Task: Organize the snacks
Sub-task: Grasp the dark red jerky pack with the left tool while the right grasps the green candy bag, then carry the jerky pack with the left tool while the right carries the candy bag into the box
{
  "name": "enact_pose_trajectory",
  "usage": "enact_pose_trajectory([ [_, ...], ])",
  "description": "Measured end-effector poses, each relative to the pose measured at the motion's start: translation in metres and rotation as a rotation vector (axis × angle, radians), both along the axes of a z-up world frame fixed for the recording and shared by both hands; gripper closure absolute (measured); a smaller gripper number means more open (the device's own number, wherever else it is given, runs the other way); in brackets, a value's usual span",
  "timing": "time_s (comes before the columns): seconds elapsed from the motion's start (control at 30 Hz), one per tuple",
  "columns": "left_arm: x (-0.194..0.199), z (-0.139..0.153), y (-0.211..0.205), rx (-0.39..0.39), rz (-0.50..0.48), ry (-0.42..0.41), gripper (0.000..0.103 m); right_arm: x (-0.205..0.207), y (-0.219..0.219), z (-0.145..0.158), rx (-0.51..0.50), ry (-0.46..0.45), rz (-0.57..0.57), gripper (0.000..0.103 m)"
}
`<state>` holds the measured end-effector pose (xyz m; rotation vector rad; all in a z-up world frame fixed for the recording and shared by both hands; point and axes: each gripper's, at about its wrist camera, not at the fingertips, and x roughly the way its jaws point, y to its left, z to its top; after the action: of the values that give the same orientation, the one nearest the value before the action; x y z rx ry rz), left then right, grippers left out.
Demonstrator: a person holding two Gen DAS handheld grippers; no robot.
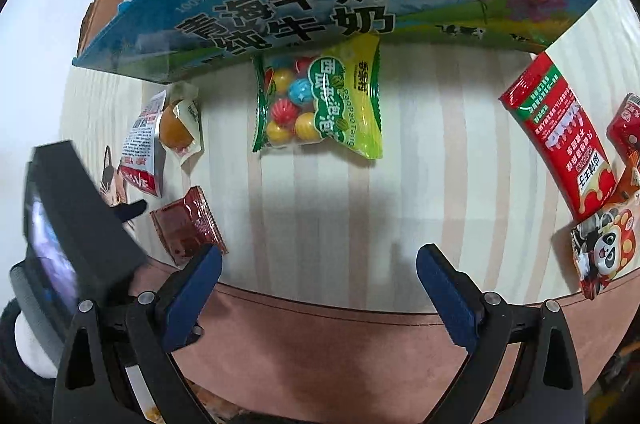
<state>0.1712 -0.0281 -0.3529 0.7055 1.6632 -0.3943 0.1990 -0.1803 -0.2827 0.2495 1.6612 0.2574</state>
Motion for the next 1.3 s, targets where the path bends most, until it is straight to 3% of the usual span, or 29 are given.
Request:
enact_pose_trajectory([
  [0.07, 0.0, -0.002, 0.0, -0.017, 0.021, 0.004, 0.021, 0.003, -0.001, 0.0, 0.002, -0.007, -0.01, 0.003],
  [0.13, 0.0, -0.001, 0.005, -0.062, 0.111, 0.039, 0.041, 0.008, -0.002, 0.0, 0.009, -0.022, -0.027, 0.003],
  [0.17, 0.003, 0.001, 0.011, -0.076, 0.151, 0.042, 0.043, 0.011, -0.003, 0.001, 0.013, -0.03, -0.032, 0.003],
  [0.27, 0.004, 0.0, 0.028, -0.089, 0.346, 0.049, 0.044, 0.021, -0.001, -0.001, 0.02, -0.065, -0.05, 0.003],
  [0.33, 0.002, -0.004, 0.046, -0.069, 0.553, 0.072, 0.044, 0.03, 0.003, -0.004, 0.013, -0.088, -0.058, 0.003],
  [0.37, -0.001, -0.006, 0.057, -0.093, 0.683, 0.098, 0.044, 0.033, 0.005, -0.005, 0.008, -0.098, -0.061, 0.003],
  [0.43, -0.005, -0.006, 0.072, -0.123, 0.839, 0.108, 0.044, 0.041, 0.01, -0.009, -0.02, -0.118, -0.061, 0.003],
  [0.53, -0.012, -0.009, 0.083, -0.163, 0.968, 0.131, 0.044, 0.054, 0.015, -0.015, -0.085, -0.136, -0.056, 0.003],
  [0.63, -0.018, -0.013, 0.087, -0.159, 0.97, 0.136, 0.042, 0.063, 0.02, -0.023, -0.108, -0.129, -0.06, 0.003],
  [0.77, 0.0, -0.017, 0.071, -0.111, 0.882, 0.12, 0.04, 0.073, 0.027, -0.033, -0.147, -0.126, -0.051, 0.004],
  [0.93, -0.001, -0.018, 0.061, -0.084, 0.841, 0.082, 0.045, 0.078, 0.034, -0.03, -0.184, -0.15, -0.01, 0.03],
  [1.0, 0.0, -0.017, 0.058, -0.086, 0.847, 0.074, 0.047, 0.077, 0.034, -0.026, -0.193, -0.163, 0.008, 0.035],
  [1.17, -0.001, -0.009, 0.056, -0.098, 0.862, 0.062, 0.048, 0.064, 0.03, -0.022, -0.183, -0.15, 0.052, 0.038],
  [1.3, -0.004, 0.015, 0.055, -0.118, 0.866, 0.051, 0.049, 0.047, 0.02, -0.022, -0.146, -0.117, 0.063, 0.039],
])
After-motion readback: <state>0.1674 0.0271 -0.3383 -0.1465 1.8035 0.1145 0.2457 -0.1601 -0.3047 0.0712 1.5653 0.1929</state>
